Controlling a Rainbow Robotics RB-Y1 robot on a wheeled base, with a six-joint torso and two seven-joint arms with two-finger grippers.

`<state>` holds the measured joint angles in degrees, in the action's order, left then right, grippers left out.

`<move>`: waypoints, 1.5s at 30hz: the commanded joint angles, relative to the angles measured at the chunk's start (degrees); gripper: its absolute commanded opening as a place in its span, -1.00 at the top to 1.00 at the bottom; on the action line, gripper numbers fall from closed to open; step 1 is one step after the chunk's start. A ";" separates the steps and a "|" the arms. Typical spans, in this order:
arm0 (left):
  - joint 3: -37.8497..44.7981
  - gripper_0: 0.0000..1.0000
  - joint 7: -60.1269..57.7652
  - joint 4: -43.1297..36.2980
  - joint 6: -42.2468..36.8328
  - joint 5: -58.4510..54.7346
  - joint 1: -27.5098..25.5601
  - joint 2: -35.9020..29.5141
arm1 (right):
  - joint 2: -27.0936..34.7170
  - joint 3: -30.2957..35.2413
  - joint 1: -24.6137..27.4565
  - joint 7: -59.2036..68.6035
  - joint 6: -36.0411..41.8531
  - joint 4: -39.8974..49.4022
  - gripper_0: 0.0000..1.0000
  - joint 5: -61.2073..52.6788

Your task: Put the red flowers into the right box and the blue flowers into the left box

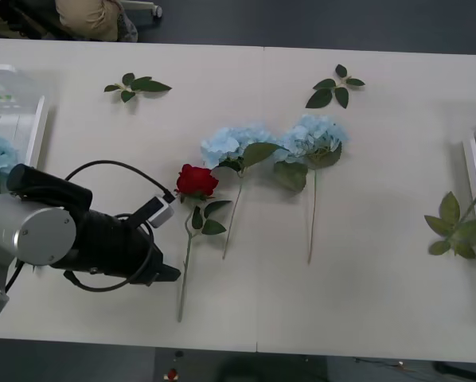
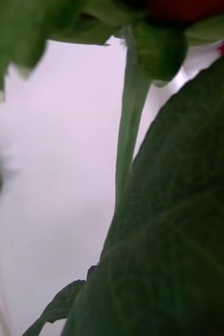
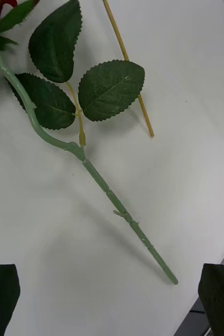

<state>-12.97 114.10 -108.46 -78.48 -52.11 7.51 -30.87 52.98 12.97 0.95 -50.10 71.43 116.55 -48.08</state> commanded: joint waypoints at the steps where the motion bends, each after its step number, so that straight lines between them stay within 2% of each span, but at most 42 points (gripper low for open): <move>1: -5.49 -1.00 -7.58 -1.31 -0.10 5.61 5.15 -0.33 | 5.82 -0.31 -3.32 -13.45 -3.31 -8.88 1.00 0.18; 7: -11.29 -1.00 -13.91 -0.35 1.92 11.68 8.05 0.11 | 9.51 -0.31 -7.81 -30.15 -6.83 -24.00 1.00 -0.35; 12: -13.05 -1.00 -14.61 4.93 2.89 10.89 10.42 1.16 | 11.18 -0.31 -13.78 -43.77 -8.76 -38.41 1.00 -0.70; 17: -14.10 -1.00 -14.70 9.76 3.51 10.53 12.44 2.21 | 11.18 -1.36 -17.83 -50.80 -12.54 -49.49 1.00 0.71; 21: -14.36 -1.00 -14.70 11.08 4.65 10.27 13.06 2.74 | 11.53 -5.14 -20.55 -52.47 -15.35 -56.34 1.00 0.36; 22: -14.63 -1.00 -14.70 11.08 4.65 10.45 13.32 2.83 | 11.53 -6.11 -20.99 -52.38 -15.79 -57.31 0.95 0.36; 25: -16.47 -1.00 -14.61 11.08 4.65 13.08 14.37 2.83 | 11.71 -8.84 -21.60 -52.56 -18.34 -59.77 0.36 0.36; 27: -17.53 -1.00 -14.52 11.08 4.65 15.19 14.81 2.83 | 11.80 -9.80 -21.69 -52.73 -18.87 -60.21 0.10 0.71; 28: -18.76 -1.00 -14.52 11.08 4.65 17.04 15.43 2.83 | 11.80 -10.86 -21.69 -53.00 -18.96 -60.21 -0.19 1.15; 29: -19.20 -1.00 -14.52 11.08 4.65 17.74 15.52 2.83 | 11.71 -11.21 -21.60 -53.00 -18.96 -60.21 -0.30 1.23; 31: -20.25 -0.70 -14.52 11.08 4.74 19.85 16.04 2.83 | 11.80 -12.35 -21.69 -53.53 -18.96 -60.21 -0.53 1.23; 33: -20.78 -0.46 -14.61 11.08 4.74 20.47 16.31 2.83 | 11.80 -12.70 -21.69 -53.88 -18.96 -60.21 -0.59 1.23; 35: -21.13 -0.09 -14.70 11.17 4.74 20.91 16.40 2.74 | 11.80 -13.23 -21.69 -54.49 -18.96 -60.21 -0.61 0.53; 37: -21.48 0.50 -14.96 11.17 4.74 21.26 16.57 2.74 | 11.80 -13.76 -21.69 -54.93 -18.61 -60.21 -0.62 -1.31; 38: -21.48 0.86 -15.14 11.17 4.65 21.26 16.48 2.74 | 11.80 -14.02 -21.69 -55.11 -18.43 -60.03 -0.62 -2.46; 40: -21.40 0.99 -15.31 11.08 4.65 21.26 16.48 2.65 | 11.80 -14.02 -21.69 -55.37 -16.85 -59.07 -0.61 -4.04; 45: -21.04 1.00 -15.40 11.08 4.74 23.19 16.04 1.69 | 11.80 -14.02 -21.43 -53.53 -11.31 -53.53 -0.62 -7.73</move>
<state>-34.92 101.18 -96.40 -74.08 -30.33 23.01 -27.91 62.35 -0.72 -20.31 -103.85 58.25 58.68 -54.37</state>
